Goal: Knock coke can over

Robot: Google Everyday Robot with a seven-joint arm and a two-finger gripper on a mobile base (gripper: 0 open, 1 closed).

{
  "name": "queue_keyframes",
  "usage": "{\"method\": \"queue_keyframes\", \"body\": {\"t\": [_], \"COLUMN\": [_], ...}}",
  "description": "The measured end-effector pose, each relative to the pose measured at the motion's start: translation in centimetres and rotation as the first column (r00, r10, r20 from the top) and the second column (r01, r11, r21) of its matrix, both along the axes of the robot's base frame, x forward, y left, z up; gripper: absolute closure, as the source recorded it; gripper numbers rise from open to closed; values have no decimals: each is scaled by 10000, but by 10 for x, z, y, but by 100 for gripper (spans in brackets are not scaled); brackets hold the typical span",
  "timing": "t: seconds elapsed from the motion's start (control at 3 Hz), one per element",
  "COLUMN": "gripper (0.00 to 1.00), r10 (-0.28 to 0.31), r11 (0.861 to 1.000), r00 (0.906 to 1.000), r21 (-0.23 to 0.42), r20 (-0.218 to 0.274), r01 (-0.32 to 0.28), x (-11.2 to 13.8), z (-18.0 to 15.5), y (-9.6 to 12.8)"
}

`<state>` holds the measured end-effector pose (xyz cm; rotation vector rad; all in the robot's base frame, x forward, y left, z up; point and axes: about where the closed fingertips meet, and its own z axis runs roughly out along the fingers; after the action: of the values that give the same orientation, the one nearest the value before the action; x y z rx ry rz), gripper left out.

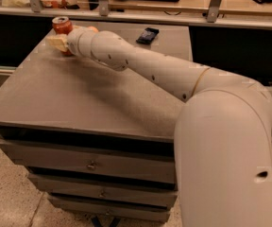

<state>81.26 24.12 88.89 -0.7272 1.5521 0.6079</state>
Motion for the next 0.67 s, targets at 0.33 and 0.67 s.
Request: {"method": "queue_keyframes", "body": {"t": [0.33,0.67], "gripper": [61,84], "r10": [-232,-641], "r11": [9995,9945], "r00": [9997,9964], "r21": [-206,-793], "r20": [90,551], "r01": [234,684], "x": [-1,-5], "z": [9,34], "y": [-14,-57]}}
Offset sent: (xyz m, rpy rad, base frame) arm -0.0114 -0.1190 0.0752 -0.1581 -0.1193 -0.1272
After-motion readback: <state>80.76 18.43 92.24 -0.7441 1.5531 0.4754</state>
